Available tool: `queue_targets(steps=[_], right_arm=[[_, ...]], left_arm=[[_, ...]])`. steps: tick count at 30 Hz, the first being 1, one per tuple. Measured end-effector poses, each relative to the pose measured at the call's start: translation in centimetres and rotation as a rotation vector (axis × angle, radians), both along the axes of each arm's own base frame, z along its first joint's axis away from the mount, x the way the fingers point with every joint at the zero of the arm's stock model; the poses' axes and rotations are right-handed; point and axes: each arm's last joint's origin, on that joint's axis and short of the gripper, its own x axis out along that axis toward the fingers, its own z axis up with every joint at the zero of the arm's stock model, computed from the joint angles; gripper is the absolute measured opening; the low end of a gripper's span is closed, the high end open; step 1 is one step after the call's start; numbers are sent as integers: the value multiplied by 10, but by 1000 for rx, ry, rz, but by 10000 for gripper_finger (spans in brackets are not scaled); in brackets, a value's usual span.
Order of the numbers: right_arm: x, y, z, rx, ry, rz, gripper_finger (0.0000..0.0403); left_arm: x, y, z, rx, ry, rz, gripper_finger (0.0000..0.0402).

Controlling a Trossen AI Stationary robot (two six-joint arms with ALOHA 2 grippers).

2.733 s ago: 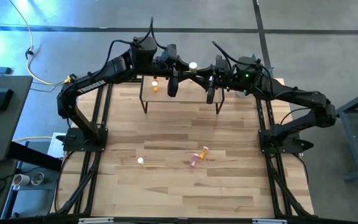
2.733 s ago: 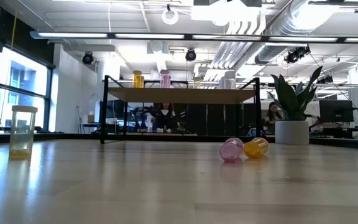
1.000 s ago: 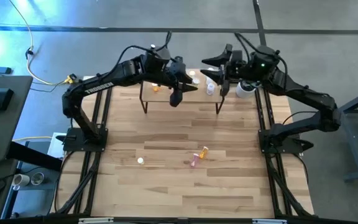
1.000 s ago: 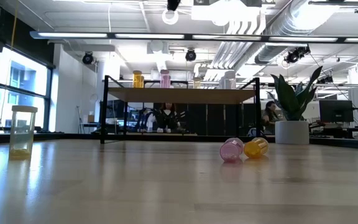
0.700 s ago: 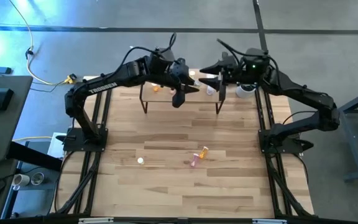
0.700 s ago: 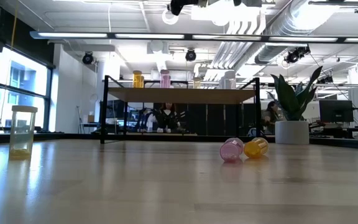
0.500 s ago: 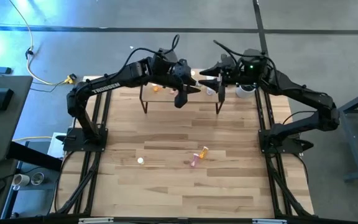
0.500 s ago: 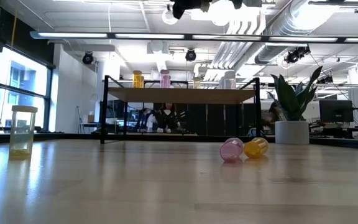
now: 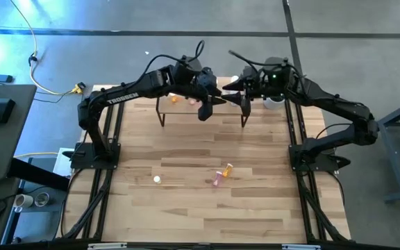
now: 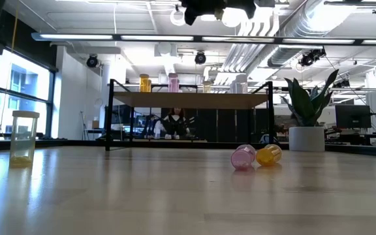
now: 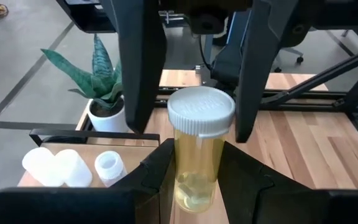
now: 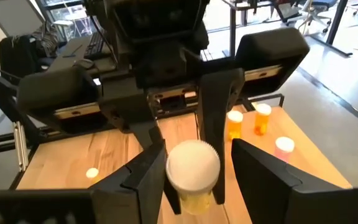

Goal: Pick and place medicine bottles onto shelf by color
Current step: Put the right yellow pill bottle on the shelf aligned with the other yellow pill bottle

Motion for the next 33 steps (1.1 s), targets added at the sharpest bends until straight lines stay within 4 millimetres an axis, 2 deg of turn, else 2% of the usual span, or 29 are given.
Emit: queue_targets(steps=[11, 21, 28, 33], right_arm=[[0, 0, 0, -1, 3, 0, 142], [-1, 0, -1, -4, 9, 1, 137], [-1, 0, -1, -1, 12, -4, 98], [-1, 0, -1, 2, 12, -4, 97]], left_arm=[[1, 1, 2, 10, -18, 4, 93], [0, 1, 2, 13, -17, 11, 93], [0, 2, 2, 22, -12, 33, 93], [0, 2, 2, 29, -10, 45, 93]])
